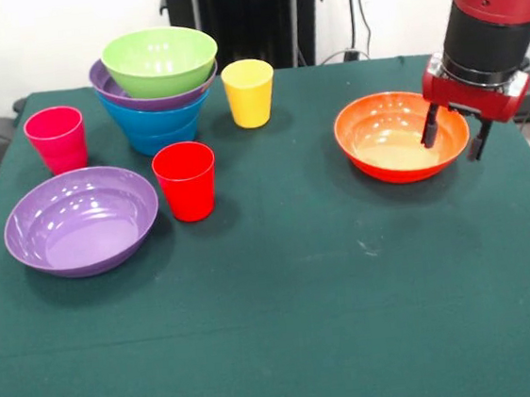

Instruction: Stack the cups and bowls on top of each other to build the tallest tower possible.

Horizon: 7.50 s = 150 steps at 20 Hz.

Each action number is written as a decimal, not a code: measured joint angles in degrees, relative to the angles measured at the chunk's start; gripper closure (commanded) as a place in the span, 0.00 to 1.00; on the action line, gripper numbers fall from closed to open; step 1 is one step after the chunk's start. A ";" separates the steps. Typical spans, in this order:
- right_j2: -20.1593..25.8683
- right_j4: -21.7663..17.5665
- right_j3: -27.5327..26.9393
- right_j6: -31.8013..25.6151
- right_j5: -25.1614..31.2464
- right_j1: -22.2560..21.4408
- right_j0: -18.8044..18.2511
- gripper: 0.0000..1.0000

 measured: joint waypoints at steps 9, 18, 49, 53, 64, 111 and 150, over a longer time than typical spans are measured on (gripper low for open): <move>-0.31 0.18 1.67 0.26 -3.70 0.93 0.50 0.00; -0.31 0.20 4.50 0.26 -8.16 1.68 -0.56 0.00; -0.20 0.25 6.71 0.27 -10.24 2.21 -1.16 1.00; -0.05 0.22 6.92 0.27 -8.77 0.94 -2.22 1.00; 1.59 0.19 9.41 0.27 2.94 -10.37 -12.05 1.00; 8.54 -9.00 22.09 -1.19 9.30 -36.80 -32.21 1.00; 19.06 -26.08 36.05 -1.19 -0.29 -36.93 -47.96 0.00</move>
